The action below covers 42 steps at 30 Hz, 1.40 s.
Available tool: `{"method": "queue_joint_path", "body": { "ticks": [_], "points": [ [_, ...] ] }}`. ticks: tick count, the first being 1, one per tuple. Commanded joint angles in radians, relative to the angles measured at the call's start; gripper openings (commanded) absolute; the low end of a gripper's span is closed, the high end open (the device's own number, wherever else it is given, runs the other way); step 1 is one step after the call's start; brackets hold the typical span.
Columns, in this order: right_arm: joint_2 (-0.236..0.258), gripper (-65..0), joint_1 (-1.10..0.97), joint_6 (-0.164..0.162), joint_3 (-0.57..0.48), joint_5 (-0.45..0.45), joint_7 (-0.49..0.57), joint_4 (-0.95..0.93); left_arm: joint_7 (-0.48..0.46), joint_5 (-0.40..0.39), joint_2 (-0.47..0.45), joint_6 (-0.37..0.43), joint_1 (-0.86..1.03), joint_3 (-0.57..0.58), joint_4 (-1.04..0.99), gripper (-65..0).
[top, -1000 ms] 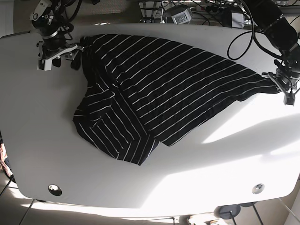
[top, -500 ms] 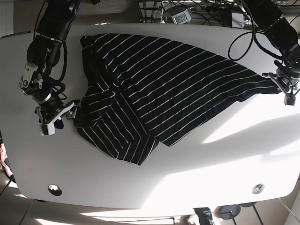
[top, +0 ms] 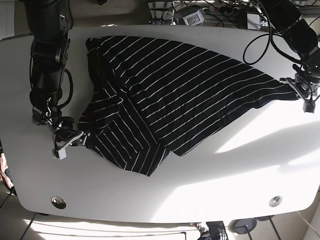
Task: Fold the T-shirt properly
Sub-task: 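Lift the stretched shirt with both grippers and swing it over the table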
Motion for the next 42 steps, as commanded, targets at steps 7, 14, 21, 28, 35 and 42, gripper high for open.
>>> {"method": "queue_joint_path", "body": {
  "ticks": [7, 14, 21, 28, 35, 42],
  "points": [
    [-0.055, -19.0, -0.027, 0.015, 0.000, 0.016, 0.038, 0.016, -0.018, -0.003, -0.024, 0.006, -0.013, -0.005, 0.021, -65.0],
    [-0.083, -51.4, -0.023, 0.008, 0.000, -0.019, 0.088, 0.016, -0.018, -0.003, -0.050, 0.006, -0.013, -0.005, 0.016, -65.0],
    [-0.090, -63.1, -0.041, 0.017, 0.009, -0.099, 0.076, 0.176, -0.018, -0.007, -0.079, 0.006, -0.016, 0.003, 0.018, -65.0],
    [-0.093, -63.1, -0.026, 0.017, 0.009, -0.099, -0.116, 0.506, -0.018, -0.007, -0.127, 0.006, -0.157, 0.072, 0.038, -65.0],
    [-0.086, -63.1, 0.191, 0.012, 0.009, -0.100, -0.241, 0.558, -0.015, -0.001, -0.178, 0.006, -0.391, 0.219, 0.057, -65.0],
    [-0.058, -63.1, 0.567, 0.009, 0.009, -0.100, -0.361, 0.556, -0.014, -0.001, -0.268, 0.006, -0.840, 0.317, -0.120, -65.0]
  ]
}}
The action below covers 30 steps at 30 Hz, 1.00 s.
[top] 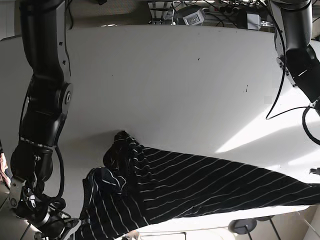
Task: Fold the T-shirt properly
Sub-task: 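Lift the stretched shirt with both grippers and swing it over the table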
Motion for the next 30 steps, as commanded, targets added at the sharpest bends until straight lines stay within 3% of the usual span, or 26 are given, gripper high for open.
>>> {"method": "queue_joint_path", "body": {
  "ticks": [1, 5, 10, 12, 15, 20, 30],
  "points": [
    [0.036, -63.1, 0.132, -0.006, 0.005, 0.016, 0.015, 0.020, -0.020, 0.004, -0.045, 0.010, -0.137, 0.005, -0.030, -65.0],
    [0.045, -63.1, 0.264, -0.006, 0.005, 0.016, -0.031, 0.021, -0.022, 0.002, -0.094, 0.010, -0.289, 0.079, -0.113, -65.0],
    [0.045, -63.1, 0.230, -0.004, 0.008, 0.016, -0.048, 0.028, -0.026, 0.002, -0.094, 0.010, -0.244, 0.076, -0.130, -65.0],
    [0.042, -63.1, 0.192, -0.004, 0.070, 0.016, -0.048, 0.023, -0.080, 0.001, -0.092, 0.010, -0.196, 0.074, -0.128, -65.0],
    [0.044, -63.1, 0.177, -0.004, 0.077, 0.016, -0.048, 0.023, -0.134, 0.002, -0.094, 0.010, -0.144, 0.073, -0.131, -65.0],
    [0.045, -63.1, 0.172, -0.006, 0.079, 0.010, -0.048, 0.021, -0.134, 0.004, -0.094, 0.010, -0.138, 0.074, -0.133, -65.0],
    [0.036, -63.1, 0.270, -0.006, 0.076, 0.016, -0.058, -0.026, -0.163, 0.002, -0.069, 0.010, -0.282, 0.149, -0.251, -65.0]
  ]
}}
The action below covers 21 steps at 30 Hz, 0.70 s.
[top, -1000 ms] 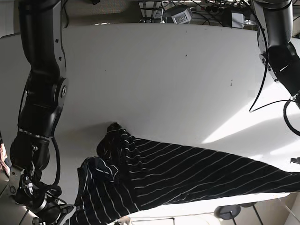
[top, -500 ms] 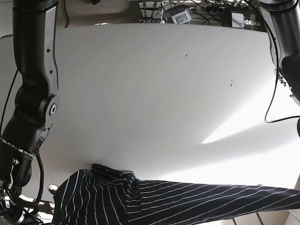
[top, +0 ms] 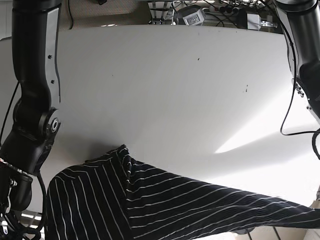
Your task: Fold the T-shirt properly
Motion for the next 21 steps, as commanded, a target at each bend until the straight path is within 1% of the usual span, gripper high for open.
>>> {"method": "queue_joint_path", "body": {
  "ticks": [1, 3, 4, 6, 7, 9, 10, 12, 14, 15, 16, 18, 19, 21],
  "points": [
    [0.017, -63.1, 0.052, -0.005, 0.002, 0.015, 0.028, 0.032, -0.020, -0.001, -0.023, 0.010, -0.054, -0.001, 0.010, -65.0],
    [0.019, -63.1, 0.038, -0.005, 0.002, 0.016, 0.008, 0.089, -0.019, -0.001, -0.023, 0.010, -0.052, -0.001, 0.016, -65.0],
    [0.019, -63.1, 0.009, -0.005, 0.005, 0.016, -0.021, 0.121, -0.019, -0.004, -0.023, 0.010, -0.052, -0.003, 0.016, -65.0],
    [0.017, -63.1, -0.082, 0.000, 0.012, 0.016, -0.081, 0.245, -0.019, -0.007, -0.023, 0.010, -0.008, -0.015, 0.018, -65.0],
    [0.017, -63.1, -0.139, 0.000, 0.012, 0.016, -0.098, 0.307, -0.019, -0.007, -0.023, 0.010, 0.023, -0.032, 0.027, -65.0],
    [0.006, -63.1, -0.323, 0.000, 0.012, 0.016, -0.133, 0.497, -0.019, -0.007, -0.019, 0.010, 0.158, -0.107, 0.096, -65.0],
    [-0.012, -63.1, -0.387, 0.000, 0.012, 0.016, -0.138, 0.551, -0.019, -0.007, -0.016, 0.010, 0.207, -0.129, 0.121, -65.0],
    [-0.031, -63.1, -0.527, 0.001, 0.012, 0.016, -0.138, 0.646, -0.020, -0.010, -0.004, 0.010, 0.315, -0.162, 0.161, -65.0],
    [-0.055, -63.1, -0.703, 0.001, 0.013, 0.016, -0.136, 0.747, -0.022, -0.049, 0.016, 0.010, 0.457, -0.231, 0.200, -65.0],
    [-0.077, -63.1, -0.815, 0.001, 0.030, 0.016, -0.135, 0.801, -0.022, -0.088, 0.022, 0.010, 0.556, -0.279, 0.213, -65.0],
    [-0.093, -63.1, -0.883, 0.003, 0.054, 0.016, -0.133, 0.827, -0.023, -0.116, 0.031, 0.010, 0.606, -0.307, 0.213, -65.0],
    [-0.138, -63.1, -0.996, 0.004, 0.096, 0.016, -0.133, 0.847, -0.023, -0.147, 0.051, 0.010, 0.688, -0.351, 0.211, -65.0],
    [-0.149, -63.1, -1.050, 0.015, 0.113, 0.016, -0.133, 0.857, -0.023, -0.154, 0.057, 0.010, 0.729, -0.371, 0.214, -65.0],
    [-0.170, -63.1, -1.136, 0.052, 0.150, 0.016, -0.133, 0.867, -0.025, -0.156, 0.065, 0.010, 0.810, -0.419, 0.211, -65.0]
  ]
}}
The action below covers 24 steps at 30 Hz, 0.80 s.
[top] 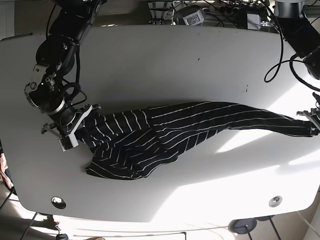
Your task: Fold the T-shirt properly
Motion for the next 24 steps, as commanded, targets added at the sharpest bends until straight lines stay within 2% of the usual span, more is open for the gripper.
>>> {"method": "queue_joint_path", "body": {
  "ticks": [1, 4, 7, 11, 14, 16, 18, 24],
  "points": [
    [-0.014, -63.1, -0.041, 0.019, 0.042, 0.016, 0.031, 0.029, -0.027, -0.008, -0.023, 0.009, 0.041, -0.036, 0.017, -65.0],
    [-0.032, -63.1, -0.141, 0.044, 0.085, 0.016, 0.031, 0.032, -0.113, -0.005, -0.001, 0.009, 0.119, -0.050, 0.016, -65.0],
    [-0.032, -63.1, -0.208, 0.044, 0.120, 0.014, 0.031, 0.029, -0.172, -0.003, -0.003, 0.009, 0.184, -0.053, 0.014, -65.0],
    [-0.029, -63.1, -0.254, 0.044, 0.177, 0.006, 0.031, 0.024, -0.176, 0.000, -0.006, 0.009, 0.196, -0.056, -0.015, -65.0],
    [-0.024, -63.1, -0.267, 0.044, 0.234, 0.005, 0.031, -0.017, -0.179, -0.005, -0.052, 0.009, 0.190, -0.076, -0.124, -65.0],
    [0.003, -63.1, -0.276, 0.044, 0.286, 0.013, 0.031, -0.083, -0.199, -0.006, -0.058, 0.009, 0.187, -0.085, -0.184, -65.0],
    [0.016, -63.1, -0.282, 0.044, 0.292, 0.014, 0.031, -0.114, -0.234, -0.003, -0.058, 0.009, 0.194, -0.085, -0.182, -65.0],
    [0.003, -62.9, -0.310, 0.044, 0.285, 0.014, 0.032, -0.111, -0.234, -0.003, -0.058, 0.009, 0.194, -0.085, -0.182, -65.0]
  ]
}}
